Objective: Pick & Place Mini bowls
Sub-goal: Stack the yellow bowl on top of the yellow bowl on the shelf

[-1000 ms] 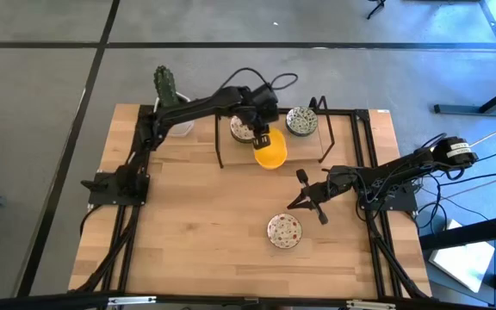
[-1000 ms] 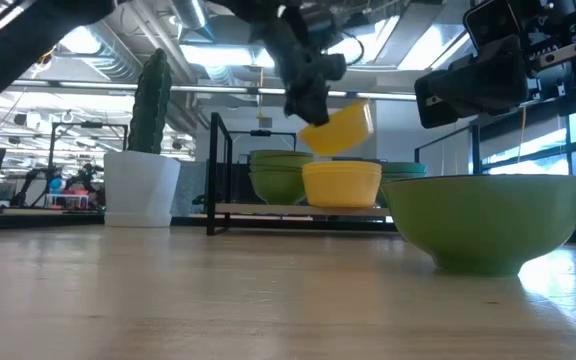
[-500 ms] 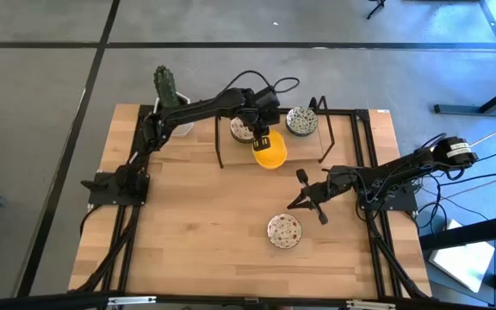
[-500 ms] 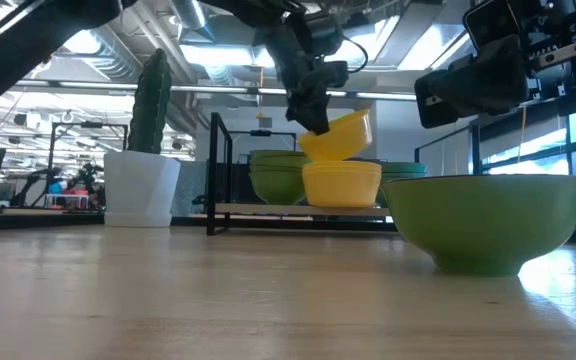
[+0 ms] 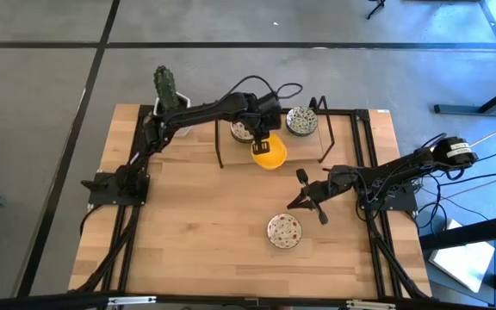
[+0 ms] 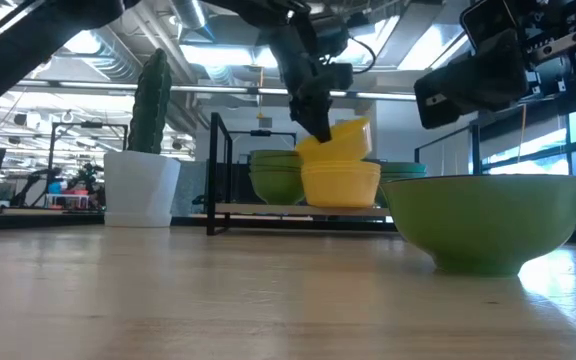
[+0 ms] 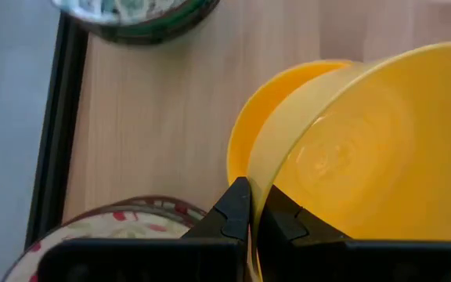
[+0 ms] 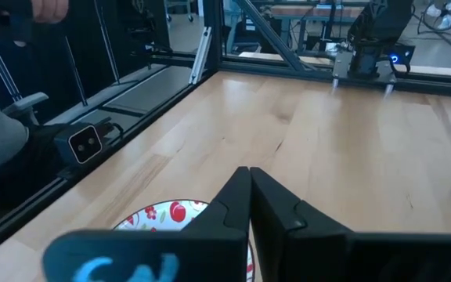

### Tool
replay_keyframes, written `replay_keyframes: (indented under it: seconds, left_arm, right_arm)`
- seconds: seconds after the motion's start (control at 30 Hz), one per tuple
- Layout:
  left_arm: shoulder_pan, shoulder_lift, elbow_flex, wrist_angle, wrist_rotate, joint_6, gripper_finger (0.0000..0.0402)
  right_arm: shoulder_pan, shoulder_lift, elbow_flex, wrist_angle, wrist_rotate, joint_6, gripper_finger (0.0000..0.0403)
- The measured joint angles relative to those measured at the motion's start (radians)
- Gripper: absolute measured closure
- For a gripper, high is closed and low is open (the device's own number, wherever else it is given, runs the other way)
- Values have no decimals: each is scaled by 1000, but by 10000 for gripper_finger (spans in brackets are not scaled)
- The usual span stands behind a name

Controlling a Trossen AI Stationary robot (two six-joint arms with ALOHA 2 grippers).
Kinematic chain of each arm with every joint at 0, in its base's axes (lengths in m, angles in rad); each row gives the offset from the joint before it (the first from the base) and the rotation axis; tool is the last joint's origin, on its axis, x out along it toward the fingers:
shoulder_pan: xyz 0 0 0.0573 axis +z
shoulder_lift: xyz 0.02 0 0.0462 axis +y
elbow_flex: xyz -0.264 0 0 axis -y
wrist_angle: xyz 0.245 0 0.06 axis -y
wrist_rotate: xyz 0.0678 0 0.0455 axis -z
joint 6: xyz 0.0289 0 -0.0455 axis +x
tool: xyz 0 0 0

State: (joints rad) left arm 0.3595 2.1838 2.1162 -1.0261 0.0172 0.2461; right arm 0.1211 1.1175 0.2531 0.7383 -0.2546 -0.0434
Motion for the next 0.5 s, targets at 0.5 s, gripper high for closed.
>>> replay_keyframes:
  seconds: [0.5]
  left_arm:
    - [-5,2,1,30,9,-9,382]
  right_arm:
    - [0,0,0,5,0,10,395]
